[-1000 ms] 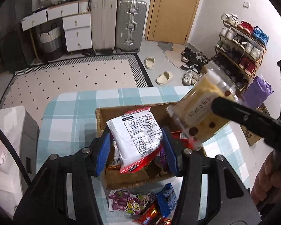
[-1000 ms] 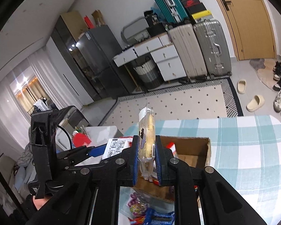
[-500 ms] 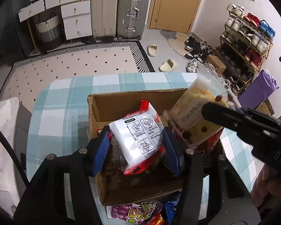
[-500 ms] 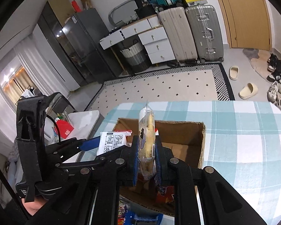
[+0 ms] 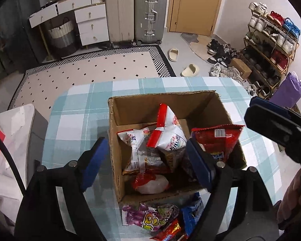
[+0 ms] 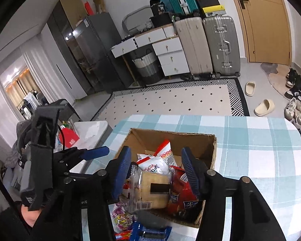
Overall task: Organize snacks
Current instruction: 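Lower both items into the box and open both grippers, then withdraw both open grippers from the box toward the remaining snacks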
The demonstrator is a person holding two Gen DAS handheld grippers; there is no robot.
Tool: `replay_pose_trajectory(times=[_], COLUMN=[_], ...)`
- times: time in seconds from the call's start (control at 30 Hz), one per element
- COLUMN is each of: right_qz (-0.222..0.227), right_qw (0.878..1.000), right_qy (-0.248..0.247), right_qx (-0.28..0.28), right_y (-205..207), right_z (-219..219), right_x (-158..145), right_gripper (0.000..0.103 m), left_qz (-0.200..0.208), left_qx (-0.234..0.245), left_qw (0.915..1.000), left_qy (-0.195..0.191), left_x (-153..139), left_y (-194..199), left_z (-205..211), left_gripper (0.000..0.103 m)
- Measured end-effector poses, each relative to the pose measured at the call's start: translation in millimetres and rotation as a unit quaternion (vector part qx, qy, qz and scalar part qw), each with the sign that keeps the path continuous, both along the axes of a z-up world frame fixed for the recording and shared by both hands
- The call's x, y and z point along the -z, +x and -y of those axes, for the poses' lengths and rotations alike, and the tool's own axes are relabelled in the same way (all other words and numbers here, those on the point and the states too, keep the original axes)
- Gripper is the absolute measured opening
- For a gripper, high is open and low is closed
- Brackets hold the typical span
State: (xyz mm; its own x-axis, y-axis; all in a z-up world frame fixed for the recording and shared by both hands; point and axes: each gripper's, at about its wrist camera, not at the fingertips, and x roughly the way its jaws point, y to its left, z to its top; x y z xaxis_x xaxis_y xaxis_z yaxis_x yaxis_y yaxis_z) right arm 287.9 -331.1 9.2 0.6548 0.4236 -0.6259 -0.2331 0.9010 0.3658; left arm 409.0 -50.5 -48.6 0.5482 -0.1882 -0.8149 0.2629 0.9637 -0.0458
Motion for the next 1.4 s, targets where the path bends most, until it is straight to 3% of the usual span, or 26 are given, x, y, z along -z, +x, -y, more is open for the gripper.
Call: replay_pose_trajectory(times=[0.13, 0.23, 0.6, 0.77, 0.9, 0.97, 1.2, 1.4], right_qz=[0.006, 0.014, 0.032, 0.055, 0.082, 0.096, 0.104, 0.114], right_qw=[1.000, 1.000, 0.999, 0.998, 0.996, 0.995, 0.994, 0.993], right_qy=[0.002, 0.005, 0.027, 0.033, 0.017, -0.008, -0.008, 0.001], right_qx=[0.002, 0.003, 0.005, 0.000, -0.009, -0.006, -0.014, -0.005], right_y=[-17, -31, -93, -126, -156, -168, -196, -216], right_z=[3, 7, 14, 9, -1, -7, -9, -9], right_x=[-12, -20, -33, -37, -38, -37, -19, 2], right_gripper=[0.055, 0.068, 0.068, 0.075, 0.081, 0.088, 0.089, 0.094], left_qz=[0.008, 0.030, 0.066, 0.114, 0.138, 0.151, 0.200, 0.185], left_qx=[-0.001, -0.012, -0.038, -0.041, -0.051, -0.051, -0.034, -0.020], left_qw=[0.9999, 0.9993, 0.9961, 0.9918, 0.9884, 0.9862, 0.9786, 0.9817], left_qy=[-0.006, -0.017, -0.045, -0.041, -0.035, -0.045, -0.035, -0.041], left_x=[-11, -19, -32, -38, -48, -56, -68, -46], left_y=[-17, -37, -109, -155, -181, -194, -238, -257], left_z=[-4, -15, -61, -70, -71, -72, -63, -61], left_gripper=[0.079, 0.082, 0.083, 0.084, 0.093, 0.103, 0.103, 0.103])
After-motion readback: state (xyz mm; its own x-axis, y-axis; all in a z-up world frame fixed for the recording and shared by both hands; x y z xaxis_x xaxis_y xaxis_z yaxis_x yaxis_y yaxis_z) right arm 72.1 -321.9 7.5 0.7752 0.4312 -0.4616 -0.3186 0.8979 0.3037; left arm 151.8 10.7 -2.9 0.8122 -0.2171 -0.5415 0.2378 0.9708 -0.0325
